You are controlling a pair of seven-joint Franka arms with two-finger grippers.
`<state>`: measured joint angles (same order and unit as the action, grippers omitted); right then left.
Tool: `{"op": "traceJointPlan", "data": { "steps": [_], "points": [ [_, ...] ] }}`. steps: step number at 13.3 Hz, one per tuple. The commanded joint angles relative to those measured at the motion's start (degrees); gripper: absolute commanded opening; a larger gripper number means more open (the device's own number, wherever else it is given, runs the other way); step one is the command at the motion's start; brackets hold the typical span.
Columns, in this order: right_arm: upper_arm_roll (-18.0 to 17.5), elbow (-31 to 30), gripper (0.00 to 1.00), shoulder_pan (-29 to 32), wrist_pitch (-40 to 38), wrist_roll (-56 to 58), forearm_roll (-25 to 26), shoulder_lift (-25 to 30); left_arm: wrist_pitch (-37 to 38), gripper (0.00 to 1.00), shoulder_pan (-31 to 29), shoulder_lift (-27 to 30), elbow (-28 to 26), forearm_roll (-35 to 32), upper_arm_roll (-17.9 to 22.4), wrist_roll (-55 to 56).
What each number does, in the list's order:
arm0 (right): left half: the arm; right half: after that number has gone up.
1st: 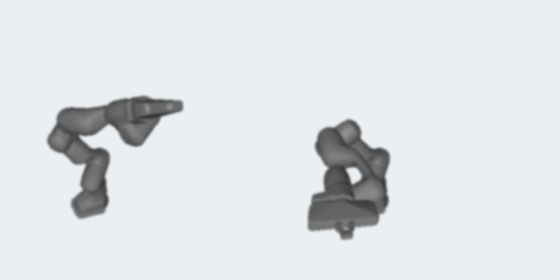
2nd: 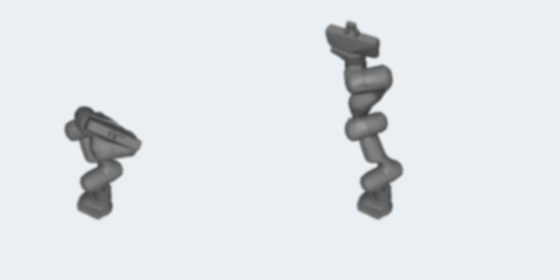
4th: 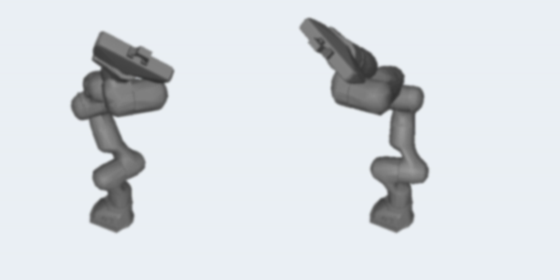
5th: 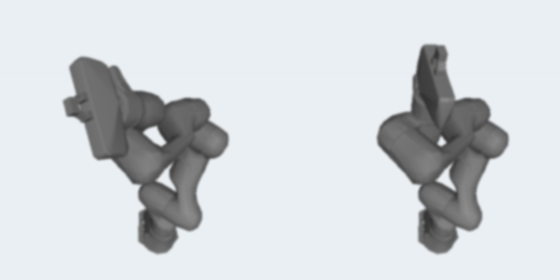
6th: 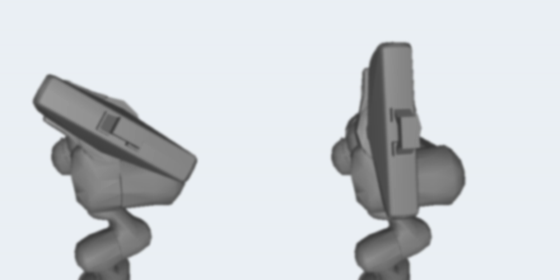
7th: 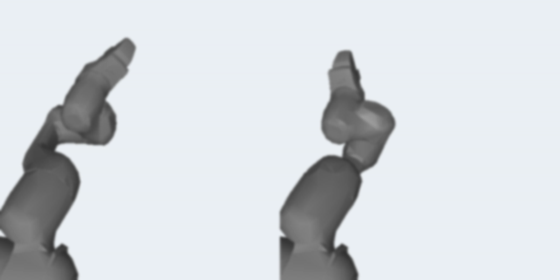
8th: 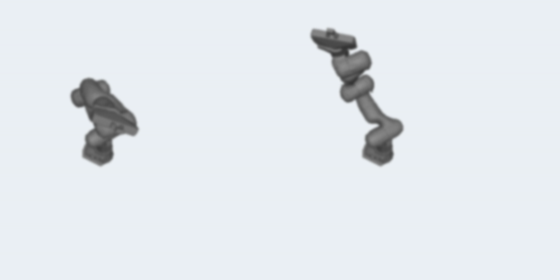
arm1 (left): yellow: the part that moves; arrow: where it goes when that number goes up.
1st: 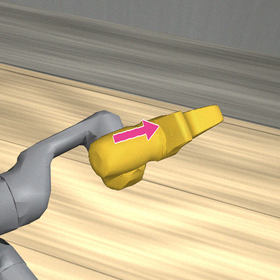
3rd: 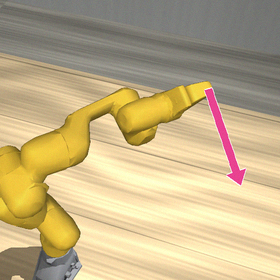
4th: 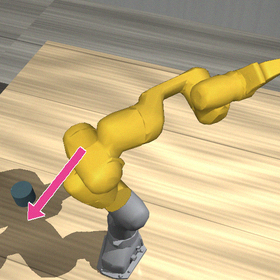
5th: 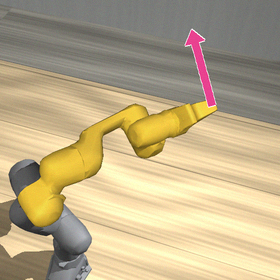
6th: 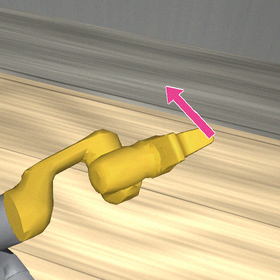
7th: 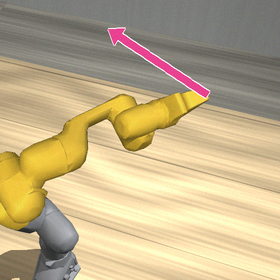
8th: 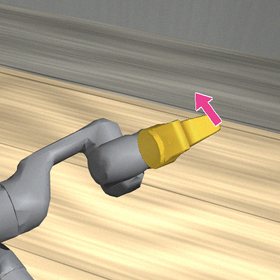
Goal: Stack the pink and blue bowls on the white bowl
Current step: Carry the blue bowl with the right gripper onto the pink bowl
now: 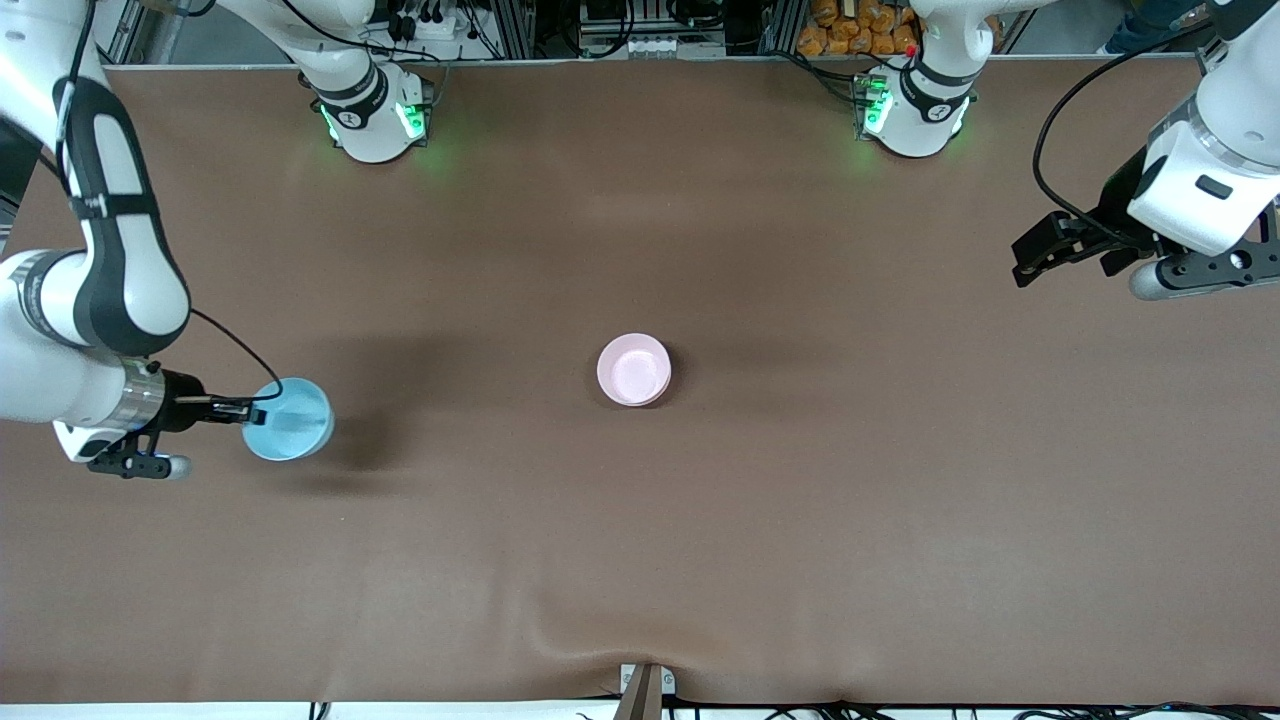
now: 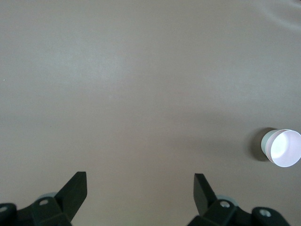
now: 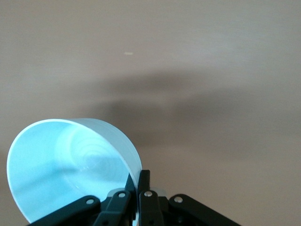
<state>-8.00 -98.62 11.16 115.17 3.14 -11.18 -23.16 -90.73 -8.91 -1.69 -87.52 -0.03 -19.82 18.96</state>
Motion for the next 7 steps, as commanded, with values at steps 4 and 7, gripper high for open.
{"op": "traceJointPlan", "data": {
  "steps": [4,7],
  "points": [
    [-0.8,-1.4,0.0,-13.9,1.7,-21.3,-4.7,2.3,0.5,1.0,-1.8,1.5,-1.0,-0.7,-0.2,-1.5],
    [-0.6,-1.7,0.0,-22.3,4.6,-31.9,-7.5,1.8,0.2,1.0,-2.0,1.4,-0.4,-0.9,0.0,-1.8]
  ]
}}
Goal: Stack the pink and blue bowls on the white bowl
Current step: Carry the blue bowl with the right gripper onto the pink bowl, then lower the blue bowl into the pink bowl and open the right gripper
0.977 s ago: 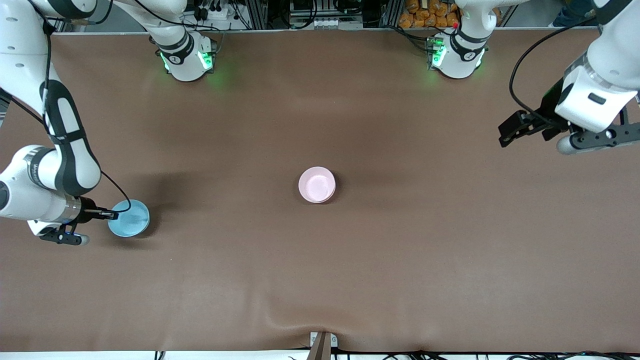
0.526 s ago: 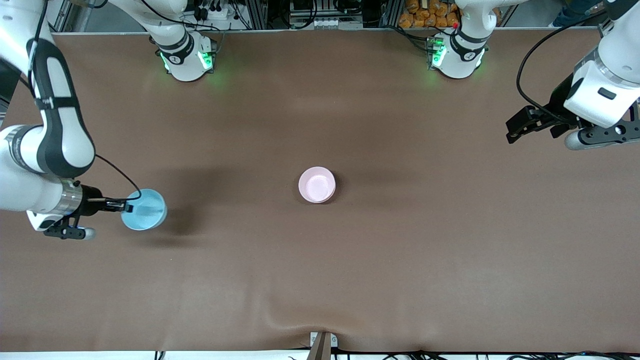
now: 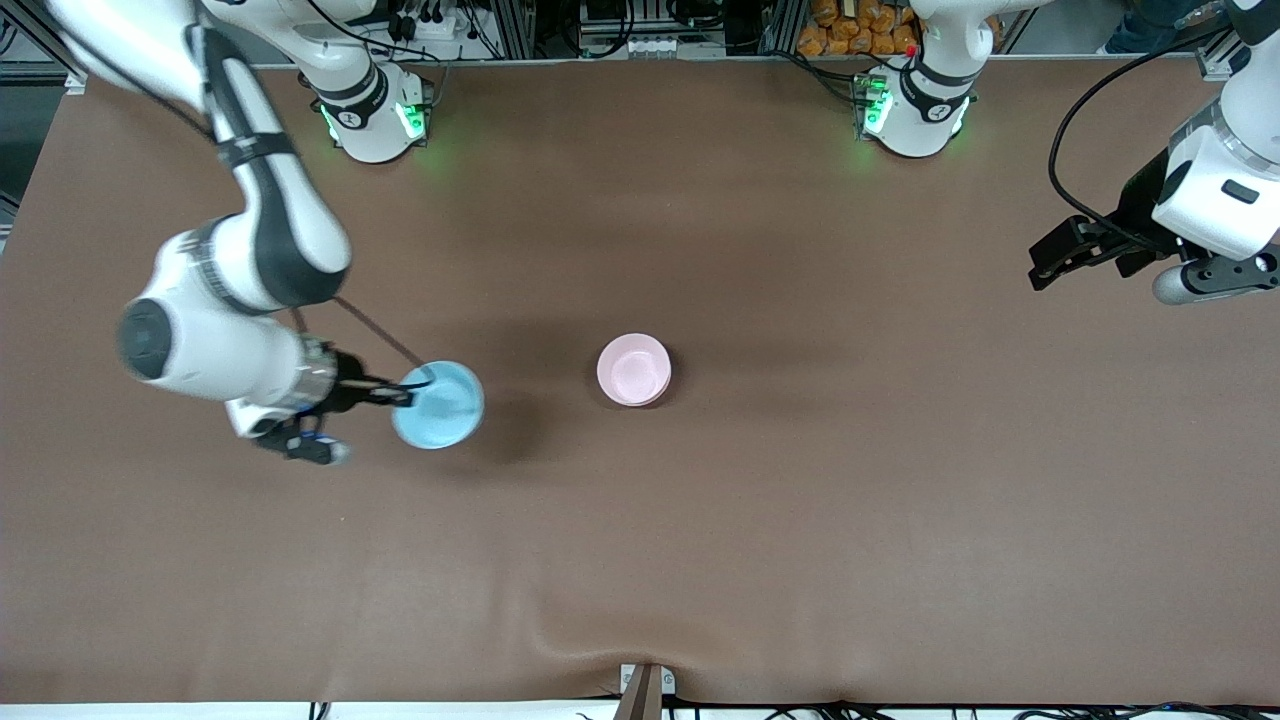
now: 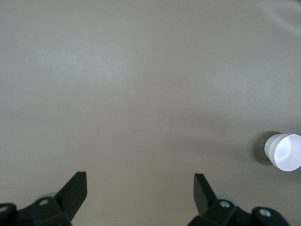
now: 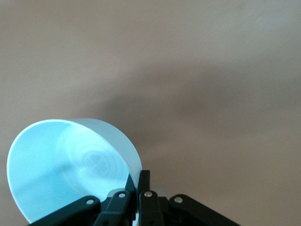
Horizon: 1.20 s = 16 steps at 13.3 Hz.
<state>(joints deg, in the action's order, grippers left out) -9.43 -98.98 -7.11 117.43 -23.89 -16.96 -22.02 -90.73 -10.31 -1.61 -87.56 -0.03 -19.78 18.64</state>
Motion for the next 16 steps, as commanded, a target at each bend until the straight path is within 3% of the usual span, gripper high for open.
{"op": "traceJointPlan", "data": {
  "steps": [1,2,4,5,7,11,16],
  "points": [
    [0.8,-1.7,0.0,-5.8,4.4,-7.6,-1.7,0.4,0.0,1.0,-0.7,1.4,0.1,-0.9,0.1,-1.7],
    [0.8,-1.8,0.0,-7.6,6.8,-9.9,-1.8,-0.5,-0.5,1.0,1.2,1.2,0.0,-1.8,1.2,-1.6],
    [0.8,-1.9,0.0,-11.2,11.1,-17.7,-1.8,-2.7,0.4,1.0,14.9,1.5,-0.2,-4.1,14.4,-1.0],
    [0.8,-2.2,0.0,-12.7,13.3,-19.3,-1.8,-3.6,1.3,1.0,16.8,1.6,-0.2,-3.7,16.9,-1.4],
    [0.8,-2.3,0.0,-15.6,16.8,-23.7,-1.8,-5.3,1.4,1.0,16.7,2.4,-0.5,-3.4,17.0,-1.2],
    [0.8,-8.2,0.0,-20.4,24.7,-30.6,-1.8,-5.6,2.4,1.0,16.7,2.5,-0.6,-1.8,17.0,-1.8],
    [0.8,-8.5,0.0,-23.4,25.2,-35.4,-1.7,-6.1,3.8,1.0,16.7,2.5,-0.6,-1.8,17.0,-1.9]
  ]
}}
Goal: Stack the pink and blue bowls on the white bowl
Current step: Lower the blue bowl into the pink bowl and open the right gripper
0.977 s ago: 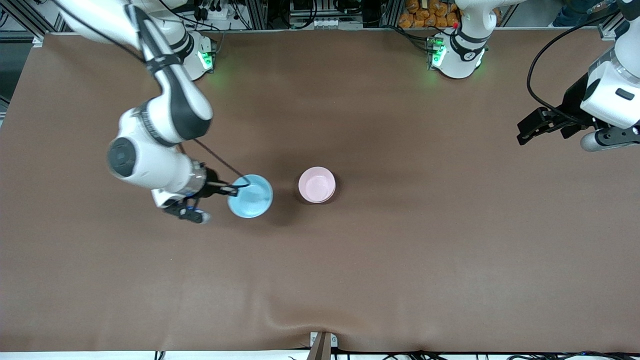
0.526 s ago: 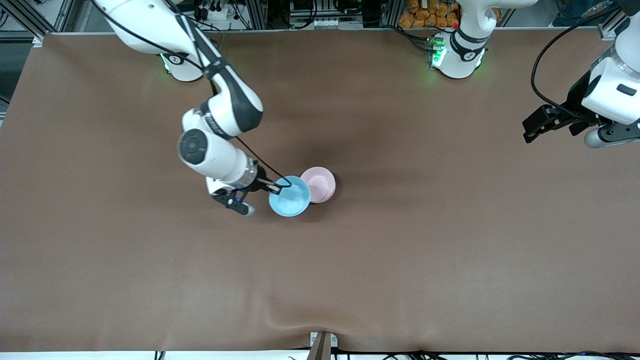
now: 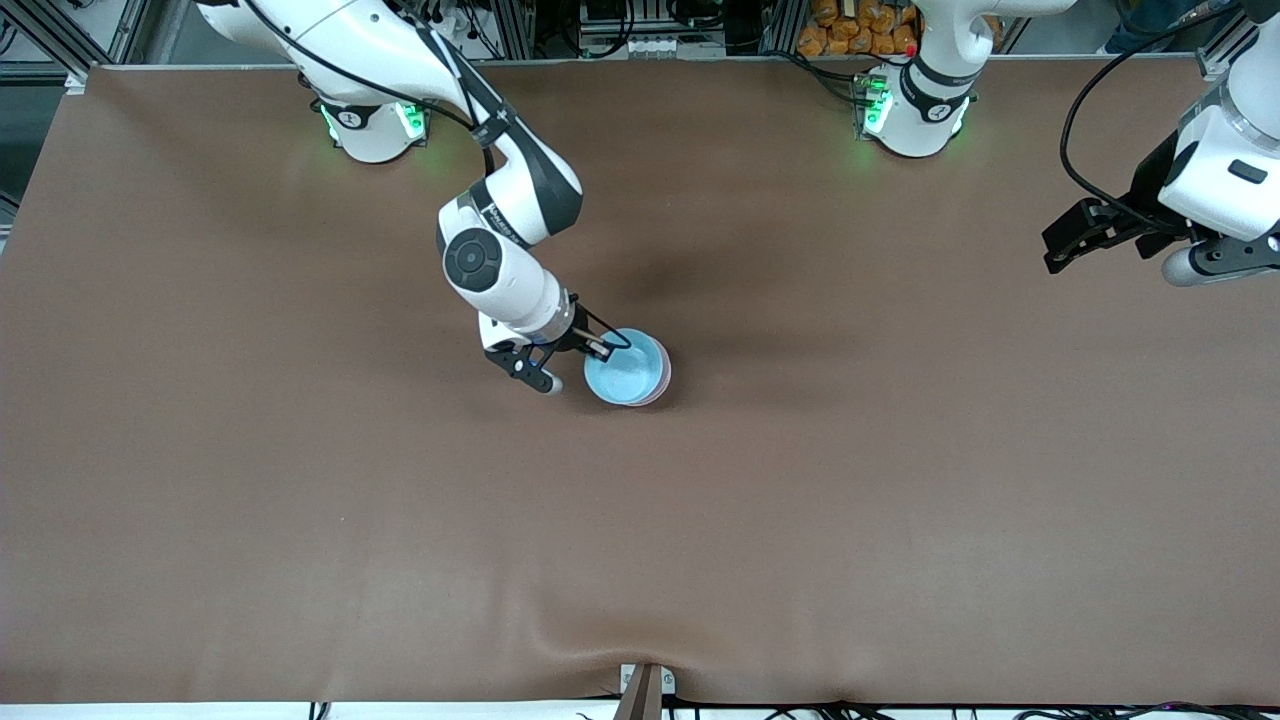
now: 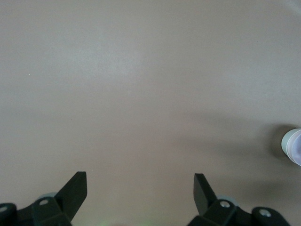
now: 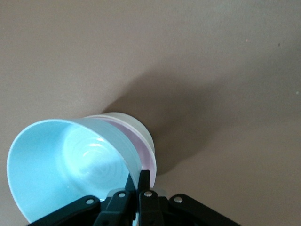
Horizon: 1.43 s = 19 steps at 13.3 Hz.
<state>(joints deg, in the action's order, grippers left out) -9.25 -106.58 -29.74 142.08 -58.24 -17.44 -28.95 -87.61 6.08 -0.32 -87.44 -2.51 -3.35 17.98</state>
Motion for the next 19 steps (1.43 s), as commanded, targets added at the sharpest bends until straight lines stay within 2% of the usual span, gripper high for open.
{"op": "traceJointPlan", "data": {
  "steps": [1,11,12,13,14,17,19],
  "points": [
    [0.6,-0.9,0.0,-1.5,0.6,-2.0,-1.2,0.7,0.7,1.0,0.3,1.2,-0.7,0.7,0.5,-1.1],
    [0.6,-0.5,0.0,-2.5,1.7,-2.8,-1.2,-1.0,-0.7,1.0,0.2,0.5,-0.6,1.1,0.7,-1.1],
    [0.6,-0.2,0.04,-2.6,1.6,-2.8,-1.2,-1.5,-0.7,1.0,0.1,0.6,-0.6,1.1,0.7,-1.1],
    [0.6,0.2,0.49,-2.7,1.7,-2.8,-1.2,-1.9,-0.7,1.0,0.1,0.6,-0.7,1.1,0.7,-1.1],
    [0.6,0.4,0.99,-2.8,1.7,-2.8,-0.8,-2.0,-0.7,1.0,0.0,0.7,-0.7,1.1,0.7,-1.1],
    [1.2,2.1,1.0,-2.4,1.1,-2.3,-0.6,-1.5,-0.6,1.0,-0.1,0.8,-0.7,1.1,0.9,-1.1],
    [2.3,2.3,1.0,-2.0,0.8,-1.8,0.5,0.8,-0.6,1.0,-0.1,0.8,-0.8,1.1,1.0,-1.1]
  ]
}}
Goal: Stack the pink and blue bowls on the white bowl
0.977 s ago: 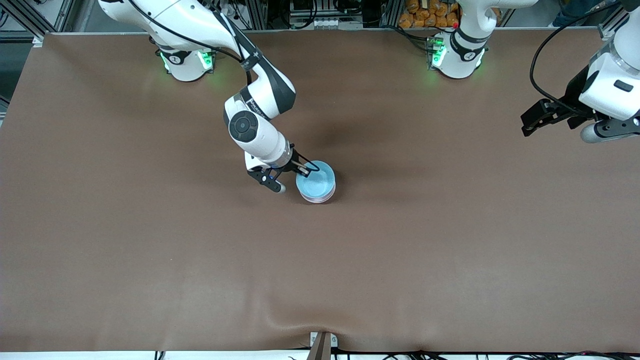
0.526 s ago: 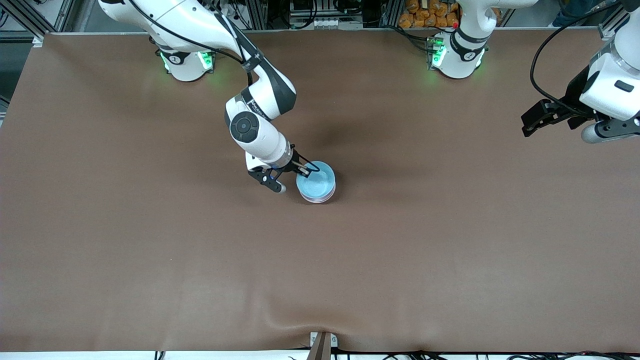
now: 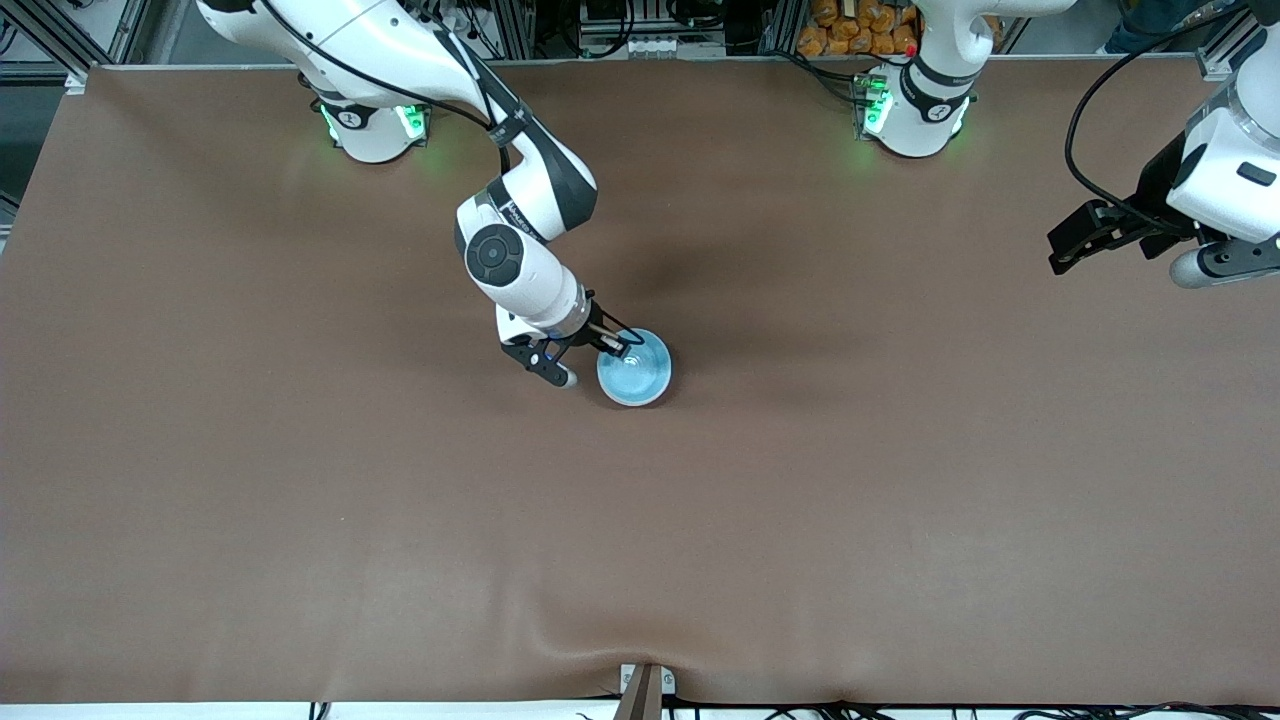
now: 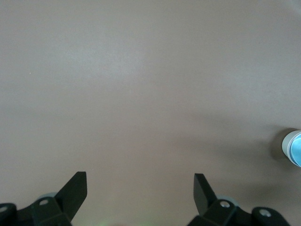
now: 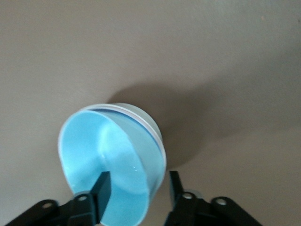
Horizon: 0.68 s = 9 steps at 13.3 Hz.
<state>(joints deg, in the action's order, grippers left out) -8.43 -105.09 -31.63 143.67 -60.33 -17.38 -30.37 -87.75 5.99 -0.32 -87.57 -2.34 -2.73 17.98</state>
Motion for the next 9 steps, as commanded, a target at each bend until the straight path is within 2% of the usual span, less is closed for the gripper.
{"op": "traceJointPlan", "data": {
  "steps": [1,4,9],
  "points": [
    [2.9,0.7,1.0,0.0,-1.5,1.3,1.7,3.9,-0.5,1.0,0.0,0.8,-0.8,0.9,0.4,-1.1],
    [6.9,0.6,1.0,3.0,-10.3,14.3,3.6,8.3,-0.5,1.0,0.0,0.8,-0.8,0.9,0.4,-1.1],
    [8.0,-0.1,1.0,14.9,-22.3,33.5,5.4,15.0,-0.2,1.0,0.0,1.0,-0.8,0.9,0.4,-1.1]
  ]
}}
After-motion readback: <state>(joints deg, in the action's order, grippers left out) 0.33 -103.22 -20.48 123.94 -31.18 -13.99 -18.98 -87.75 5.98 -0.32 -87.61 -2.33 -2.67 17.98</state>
